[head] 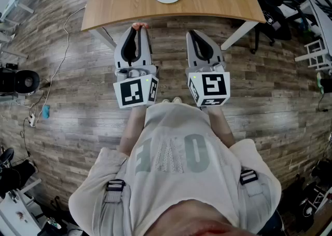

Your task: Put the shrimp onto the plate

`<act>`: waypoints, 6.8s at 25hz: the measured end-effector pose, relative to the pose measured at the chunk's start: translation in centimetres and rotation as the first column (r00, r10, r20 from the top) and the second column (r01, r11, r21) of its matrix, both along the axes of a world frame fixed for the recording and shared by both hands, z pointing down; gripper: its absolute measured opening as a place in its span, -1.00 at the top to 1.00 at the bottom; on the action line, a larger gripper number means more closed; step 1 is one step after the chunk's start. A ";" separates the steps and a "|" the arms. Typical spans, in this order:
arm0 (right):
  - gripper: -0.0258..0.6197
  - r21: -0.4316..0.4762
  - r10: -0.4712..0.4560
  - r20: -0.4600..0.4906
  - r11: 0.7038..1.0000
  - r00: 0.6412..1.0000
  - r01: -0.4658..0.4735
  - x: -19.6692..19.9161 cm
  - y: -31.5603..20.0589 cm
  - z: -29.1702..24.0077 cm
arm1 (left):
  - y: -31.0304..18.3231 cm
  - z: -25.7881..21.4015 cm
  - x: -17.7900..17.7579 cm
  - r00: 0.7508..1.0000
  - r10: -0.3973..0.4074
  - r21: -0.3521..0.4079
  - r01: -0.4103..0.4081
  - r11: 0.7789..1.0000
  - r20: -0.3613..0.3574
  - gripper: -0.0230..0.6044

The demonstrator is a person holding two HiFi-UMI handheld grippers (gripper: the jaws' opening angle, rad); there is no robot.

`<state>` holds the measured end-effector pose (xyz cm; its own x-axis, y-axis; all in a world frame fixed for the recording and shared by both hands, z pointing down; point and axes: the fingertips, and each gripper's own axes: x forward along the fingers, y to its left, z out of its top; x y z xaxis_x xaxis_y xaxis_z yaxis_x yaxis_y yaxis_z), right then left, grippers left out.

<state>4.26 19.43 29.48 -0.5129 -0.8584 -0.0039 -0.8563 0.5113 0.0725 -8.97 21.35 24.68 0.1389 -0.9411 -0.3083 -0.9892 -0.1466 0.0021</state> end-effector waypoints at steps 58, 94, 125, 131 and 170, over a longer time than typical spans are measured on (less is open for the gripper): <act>0.84 -0.054 0.023 0.109 0.998 0.994 -0.018 1.5 -23.1 1.2 | -23.5 1.5 -3.2 1.000 -0.028 -0.033 0.028 0.999 0.014 0.74; 0.84 -0.093 -0.048 0.063 0.994 0.997 0.054 -6.8 -45.9 0.7 | -46.3 1.5 -8.8 1.000 0.012 -0.065 -0.011 0.998 0.011 0.74; 0.84 -0.097 -0.073 0.090 0.992 0.993 0.082 -3.9 -45.7 1.0 | -46.3 3.0 -2.1 0.996 0.071 -0.148 -0.061 0.987 0.060 0.74; 0.84 -0.109 -0.056 0.097 0.992 0.994 0.067 -3.5 -45.4 1.5 | -46.8 5.6 -1.1 0.991 0.110 -0.237 -0.090 0.967 0.071 0.74; 0.84 -0.208 0.138 0.056 0.970 0.989 -0.123 2.4 -43.5 4.9 | -43.7 34.5 3.6 0.908 0.418 -0.944 -0.134 0.302 0.005 0.74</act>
